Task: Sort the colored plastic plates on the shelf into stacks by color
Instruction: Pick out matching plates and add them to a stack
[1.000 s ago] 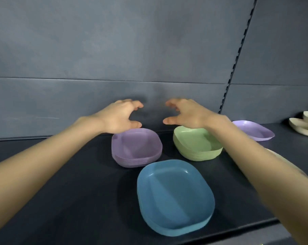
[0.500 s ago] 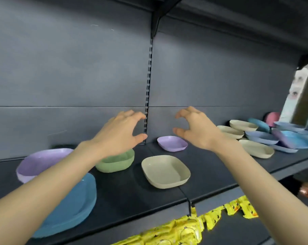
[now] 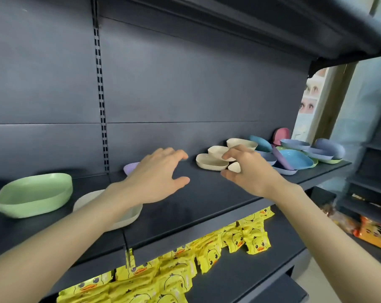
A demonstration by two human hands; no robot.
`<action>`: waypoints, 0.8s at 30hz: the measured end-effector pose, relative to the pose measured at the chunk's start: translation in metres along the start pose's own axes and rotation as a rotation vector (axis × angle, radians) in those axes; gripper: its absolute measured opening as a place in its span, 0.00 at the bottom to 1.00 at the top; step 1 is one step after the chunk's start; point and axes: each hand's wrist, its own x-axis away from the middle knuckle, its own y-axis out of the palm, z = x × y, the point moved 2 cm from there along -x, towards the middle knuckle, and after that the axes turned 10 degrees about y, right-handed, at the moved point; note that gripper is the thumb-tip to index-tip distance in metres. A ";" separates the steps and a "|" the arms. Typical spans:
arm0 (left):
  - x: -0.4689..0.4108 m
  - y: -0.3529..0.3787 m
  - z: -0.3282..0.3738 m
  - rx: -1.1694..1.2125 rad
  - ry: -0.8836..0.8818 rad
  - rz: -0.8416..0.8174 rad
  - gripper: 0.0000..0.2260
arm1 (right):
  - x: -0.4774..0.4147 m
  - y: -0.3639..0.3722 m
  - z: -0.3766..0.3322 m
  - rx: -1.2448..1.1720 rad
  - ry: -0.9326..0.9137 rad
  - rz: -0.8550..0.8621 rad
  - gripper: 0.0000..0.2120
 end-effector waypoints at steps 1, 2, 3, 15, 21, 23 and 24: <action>-0.012 0.006 0.003 0.006 0.013 -0.006 0.22 | -0.006 0.000 0.011 -0.002 0.011 -0.002 0.20; -0.025 0.013 0.006 0.015 0.022 -0.014 0.21 | -0.012 0.001 0.022 -0.002 0.020 -0.003 0.20; -0.037 0.019 0.008 0.024 0.027 -0.021 0.21 | -0.019 0.001 0.032 -0.001 0.024 -0.002 0.20; -0.220 0.112 -0.014 0.107 0.043 -0.049 0.20 | -0.160 0.017 0.160 0.064 0.069 0.020 0.19; -0.304 0.156 -0.017 0.173 0.069 -0.019 0.18 | -0.225 0.024 0.223 0.051 0.106 0.047 0.19; -0.329 0.171 -0.014 0.172 0.087 -0.037 0.18 | -0.239 0.026 0.246 0.040 0.111 0.050 0.18; -0.340 0.178 -0.012 0.171 0.095 -0.045 0.18 | -0.246 0.026 0.258 0.045 0.116 0.056 0.18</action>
